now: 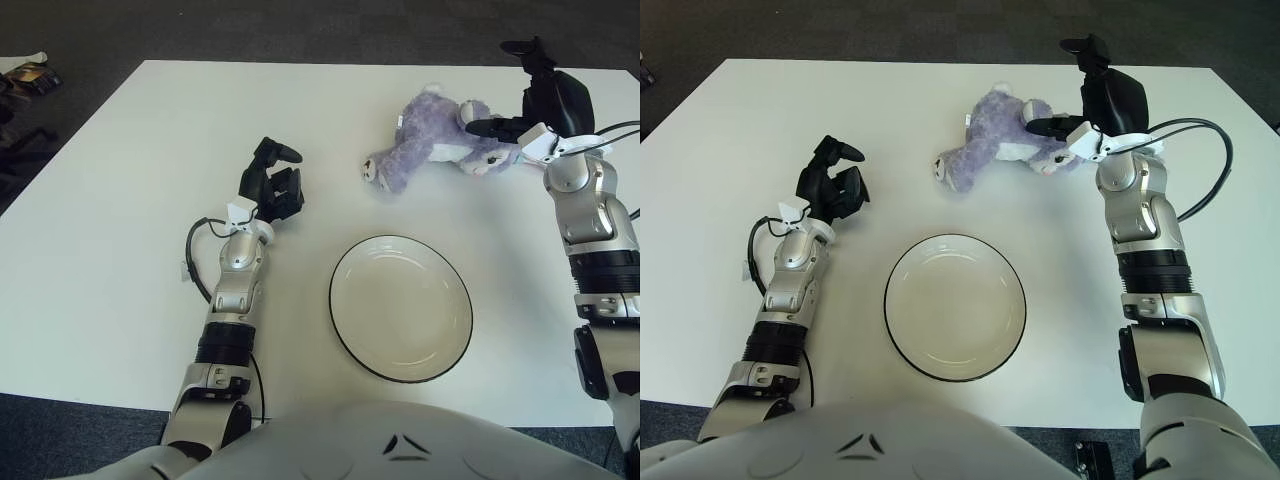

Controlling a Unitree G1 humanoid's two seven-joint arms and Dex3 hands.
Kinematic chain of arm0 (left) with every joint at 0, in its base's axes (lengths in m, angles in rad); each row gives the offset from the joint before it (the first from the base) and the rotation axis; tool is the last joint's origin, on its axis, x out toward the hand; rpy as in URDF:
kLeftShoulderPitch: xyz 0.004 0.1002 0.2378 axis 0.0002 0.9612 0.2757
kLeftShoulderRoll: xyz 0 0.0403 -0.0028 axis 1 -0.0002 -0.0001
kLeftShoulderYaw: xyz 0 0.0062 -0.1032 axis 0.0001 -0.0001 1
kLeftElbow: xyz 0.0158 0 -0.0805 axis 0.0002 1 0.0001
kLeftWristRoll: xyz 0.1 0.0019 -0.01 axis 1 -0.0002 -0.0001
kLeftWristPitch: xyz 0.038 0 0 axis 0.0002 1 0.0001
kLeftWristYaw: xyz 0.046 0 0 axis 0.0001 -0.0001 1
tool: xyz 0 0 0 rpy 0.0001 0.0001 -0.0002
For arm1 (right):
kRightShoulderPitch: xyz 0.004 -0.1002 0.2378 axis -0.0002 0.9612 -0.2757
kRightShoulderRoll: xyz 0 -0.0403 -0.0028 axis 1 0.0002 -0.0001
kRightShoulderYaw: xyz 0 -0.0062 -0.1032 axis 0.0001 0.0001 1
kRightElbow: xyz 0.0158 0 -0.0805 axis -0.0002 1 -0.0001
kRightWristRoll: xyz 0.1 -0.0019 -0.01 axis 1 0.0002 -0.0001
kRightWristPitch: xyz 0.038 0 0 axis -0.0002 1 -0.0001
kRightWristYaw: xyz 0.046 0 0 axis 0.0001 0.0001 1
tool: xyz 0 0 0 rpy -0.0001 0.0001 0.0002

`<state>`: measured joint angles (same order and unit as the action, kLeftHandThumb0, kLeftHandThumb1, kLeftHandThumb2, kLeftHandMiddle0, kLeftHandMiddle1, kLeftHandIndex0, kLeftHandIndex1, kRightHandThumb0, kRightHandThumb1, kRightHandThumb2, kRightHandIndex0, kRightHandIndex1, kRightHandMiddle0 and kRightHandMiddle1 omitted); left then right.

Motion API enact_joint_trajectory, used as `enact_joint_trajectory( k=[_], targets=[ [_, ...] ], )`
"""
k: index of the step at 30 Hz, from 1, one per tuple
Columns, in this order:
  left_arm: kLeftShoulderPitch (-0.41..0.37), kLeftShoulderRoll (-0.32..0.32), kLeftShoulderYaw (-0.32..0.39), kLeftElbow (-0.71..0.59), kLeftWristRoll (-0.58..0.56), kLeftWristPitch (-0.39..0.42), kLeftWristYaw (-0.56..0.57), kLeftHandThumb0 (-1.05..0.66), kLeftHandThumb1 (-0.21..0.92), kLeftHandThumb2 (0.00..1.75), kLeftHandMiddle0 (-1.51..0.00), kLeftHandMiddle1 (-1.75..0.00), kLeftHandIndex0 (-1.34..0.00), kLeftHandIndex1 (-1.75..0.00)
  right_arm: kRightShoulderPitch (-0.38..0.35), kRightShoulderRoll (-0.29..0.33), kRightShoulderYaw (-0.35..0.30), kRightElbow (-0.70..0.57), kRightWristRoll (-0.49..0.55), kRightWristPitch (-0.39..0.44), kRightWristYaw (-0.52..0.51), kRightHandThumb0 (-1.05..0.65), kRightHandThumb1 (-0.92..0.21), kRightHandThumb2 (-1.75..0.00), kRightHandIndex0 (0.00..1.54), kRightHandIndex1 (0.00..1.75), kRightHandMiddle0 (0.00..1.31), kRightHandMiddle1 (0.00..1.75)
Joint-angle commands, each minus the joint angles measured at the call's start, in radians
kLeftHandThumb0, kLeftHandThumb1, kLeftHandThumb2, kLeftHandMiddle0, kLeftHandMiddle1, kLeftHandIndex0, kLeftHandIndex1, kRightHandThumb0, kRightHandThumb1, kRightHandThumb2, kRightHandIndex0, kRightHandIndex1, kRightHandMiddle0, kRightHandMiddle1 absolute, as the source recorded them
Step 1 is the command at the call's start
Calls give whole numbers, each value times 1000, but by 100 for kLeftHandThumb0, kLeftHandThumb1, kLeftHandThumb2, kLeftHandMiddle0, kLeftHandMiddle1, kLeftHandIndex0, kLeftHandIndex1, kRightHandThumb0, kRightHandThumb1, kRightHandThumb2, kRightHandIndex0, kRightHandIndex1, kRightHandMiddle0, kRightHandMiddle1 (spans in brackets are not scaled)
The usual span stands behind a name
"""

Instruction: Put the doll into the plate.

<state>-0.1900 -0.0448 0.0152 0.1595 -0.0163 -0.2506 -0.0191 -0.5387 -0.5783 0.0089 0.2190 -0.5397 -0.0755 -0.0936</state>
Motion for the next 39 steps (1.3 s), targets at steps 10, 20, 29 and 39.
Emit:
enact_joint_trajectory(
  k=[10, 20, 29, 39],
  targets=[
    [57, -8, -4, 43, 9, -18, 16, -38, 69, 83, -100, -175, -33, -175, 16, -58, 25, -35, -68, 30, 40, -100, -86, -6, 123, 175, 0, 80],
    [62, -6, -10, 26, 32, 12, 38, -38, 71, 81, -97, -175, -32, -175, 21, -45, -8, -46, -12, -16, 29, -99, -85, -5, 123, 175, 0, 81],
    [62, -6, -13, 19, 36, 24, 47, -37, 72, 80, -96, -175, -31, -175, 35, -24, -17, -86, 3, 53, 55, -95, -82, -4, 115, 175, 0, 68],
    [62, -3, -14, 16, 36, 33, 46, -37, 72, 80, -95, -175, -31, -175, 39, -53, 11, -80, -67, 62, 41, -105, -90, -7, 99, 175, 0, 59]
  ],
)
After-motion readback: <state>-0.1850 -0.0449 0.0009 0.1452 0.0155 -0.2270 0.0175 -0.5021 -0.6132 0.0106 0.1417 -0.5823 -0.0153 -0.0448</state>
